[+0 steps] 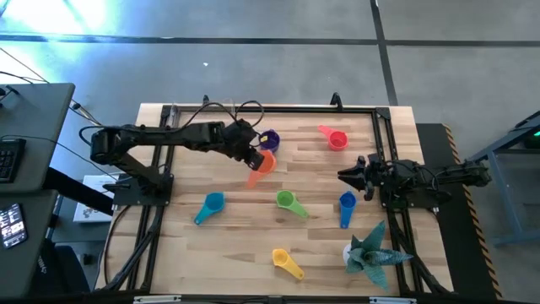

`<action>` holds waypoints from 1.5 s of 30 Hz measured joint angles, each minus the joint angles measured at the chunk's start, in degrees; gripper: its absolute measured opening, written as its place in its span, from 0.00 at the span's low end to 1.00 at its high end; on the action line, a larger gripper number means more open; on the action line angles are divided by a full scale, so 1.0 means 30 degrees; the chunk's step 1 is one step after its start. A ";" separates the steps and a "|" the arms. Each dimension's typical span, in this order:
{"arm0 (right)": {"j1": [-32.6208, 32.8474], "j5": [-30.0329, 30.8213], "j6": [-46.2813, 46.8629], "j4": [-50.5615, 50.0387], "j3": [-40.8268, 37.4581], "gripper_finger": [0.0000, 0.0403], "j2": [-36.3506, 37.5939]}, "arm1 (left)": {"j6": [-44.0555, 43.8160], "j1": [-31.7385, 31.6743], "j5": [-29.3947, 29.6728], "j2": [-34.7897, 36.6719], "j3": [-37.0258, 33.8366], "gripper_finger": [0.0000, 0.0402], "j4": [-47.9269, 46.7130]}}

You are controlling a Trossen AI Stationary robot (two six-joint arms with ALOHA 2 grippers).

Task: Nest measuring cups in basket
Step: Stack the orange measuring cup on top of the purple measuring cup on the table

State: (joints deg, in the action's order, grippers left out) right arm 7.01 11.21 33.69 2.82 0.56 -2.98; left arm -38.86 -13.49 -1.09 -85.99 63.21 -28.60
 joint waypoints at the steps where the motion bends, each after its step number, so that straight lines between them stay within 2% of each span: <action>1: -0.0007 0.0306 0.0198 0.0179 0.0007 0.25 -0.0001 | -0.0026 -0.0126 -0.0004 0.0112 -0.0018 0.07 -0.0075; 7: 0.0000 0.3963 0.1806 0.2243 0.0004 0.25 0.0007 | -0.0585 -0.1045 0.0253 0.0887 -0.0018 0.04 -0.0050; 11: -0.0007 0.6147 0.2268 0.4168 0.0007 0.25 0.0007 | -0.1036 -0.1782 0.0781 0.1163 -0.0011 0.05 0.0364; 15: 0.0000 0.6650 0.0795 0.6325 0.0006 0.25 0.0007 | -0.1183 -0.2436 0.0812 0.1170 -0.0011 0.08 0.1965; 22: 0.0000 0.7045 -0.2100 0.8373 0.0007 0.25 0.0007 | -0.0408 -0.3552 0.0808 0.1163 -0.0011 0.04 0.4072; 29: 0.0000 0.7102 -0.2241 0.9530 0.0007 0.25 0.0007 | -0.0482 -0.4829 0.0380 0.1163 -0.0004 0.09 0.4675; 34: 0.0000 0.7942 -0.1870 0.9563 0.0000 0.25 0.0007 | -0.0873 -0.5559 -0.0552 0.1163 0.0016 0.07 0.5567; 38: 0.0000 0.8818 -0.1836 0.9574 -0.0001 0.25 0.0007 | -0.1279 -0.6141 -0.0978 0.1148 0.0650 0.04 0.4881; 45: 0.0000 1.0137 -0.3120 0.9593 0.0521 0.25 0.0007 | 0.0552 -0.6742 -0.0906 0.1112 0.3102 0.07 0.2994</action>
State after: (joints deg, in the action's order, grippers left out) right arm 7.01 41.62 24.33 31.59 2.12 -2.96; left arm -37.20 -33.72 -3.81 -82.65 72.52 -19.62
